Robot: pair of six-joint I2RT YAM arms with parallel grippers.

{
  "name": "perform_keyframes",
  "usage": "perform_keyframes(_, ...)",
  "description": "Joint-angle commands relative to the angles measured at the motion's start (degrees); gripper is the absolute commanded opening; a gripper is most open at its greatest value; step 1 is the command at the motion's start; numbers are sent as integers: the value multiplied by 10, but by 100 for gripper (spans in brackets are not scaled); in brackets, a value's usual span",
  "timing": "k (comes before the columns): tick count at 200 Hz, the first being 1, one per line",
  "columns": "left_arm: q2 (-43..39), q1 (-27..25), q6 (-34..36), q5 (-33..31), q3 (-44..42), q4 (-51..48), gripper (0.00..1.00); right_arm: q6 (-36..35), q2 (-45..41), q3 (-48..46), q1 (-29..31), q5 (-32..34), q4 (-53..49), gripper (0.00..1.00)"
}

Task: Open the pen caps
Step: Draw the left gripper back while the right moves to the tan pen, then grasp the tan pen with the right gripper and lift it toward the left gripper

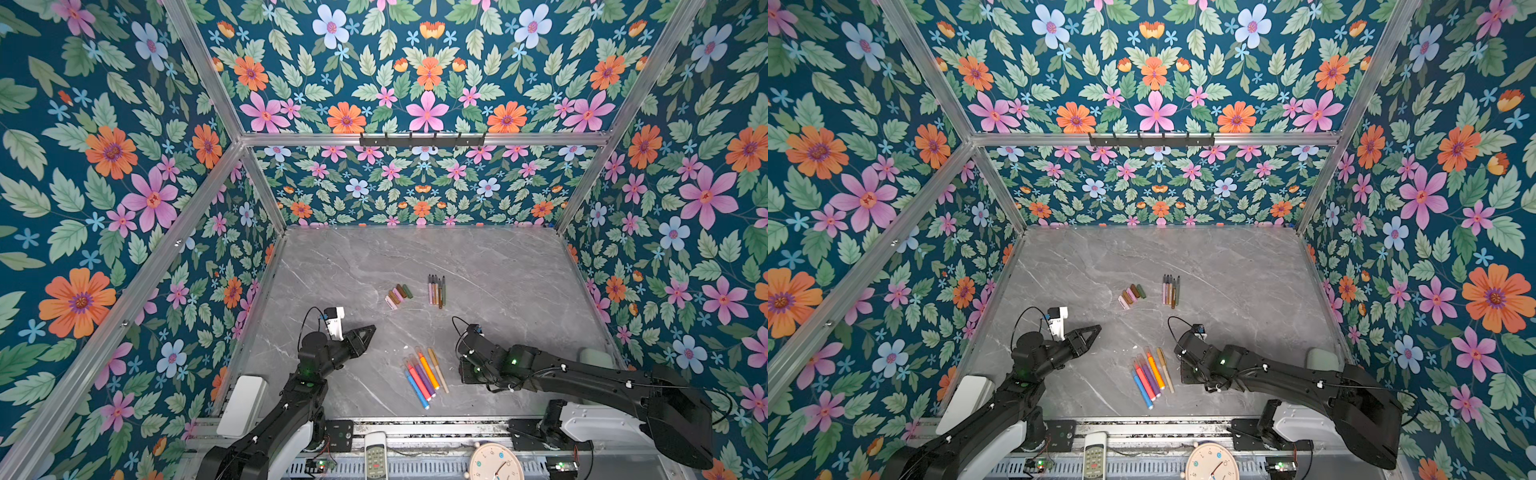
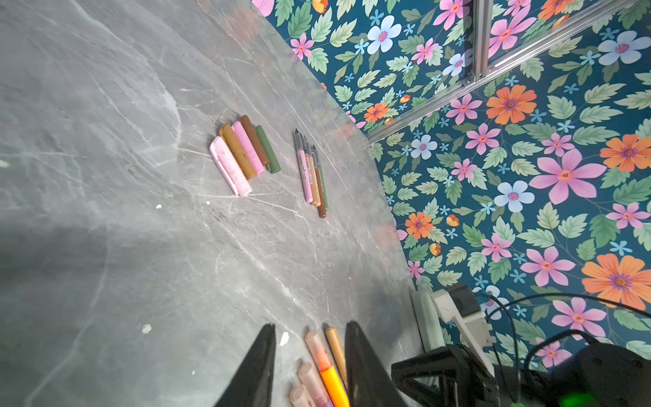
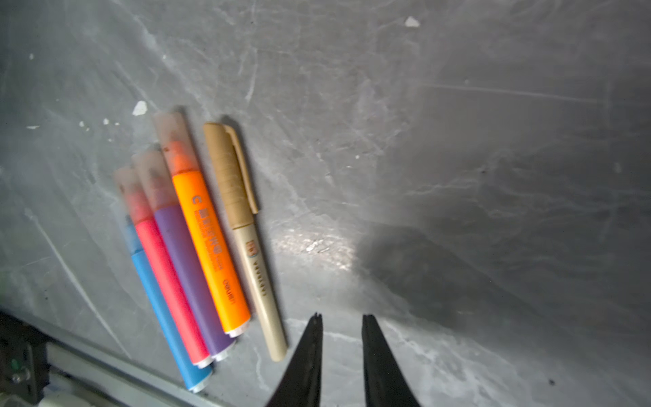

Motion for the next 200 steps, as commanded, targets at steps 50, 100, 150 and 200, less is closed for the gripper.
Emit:
perform_keyframes(50,61,1,4,4,9,62,36,-2,106,75,91,59,-51,25)
perform_keyframes(100,82,1,4,9,6,64,36,19,199,129,128,81,-77,24)
perform_keyframes(150,43,1,-7,2,-7,65,36,48,220,114,128,81,-72,22)
perform_keyframes(200,12,1,2,-18,-7,47,40,28,188,116,128,90,-81,15)
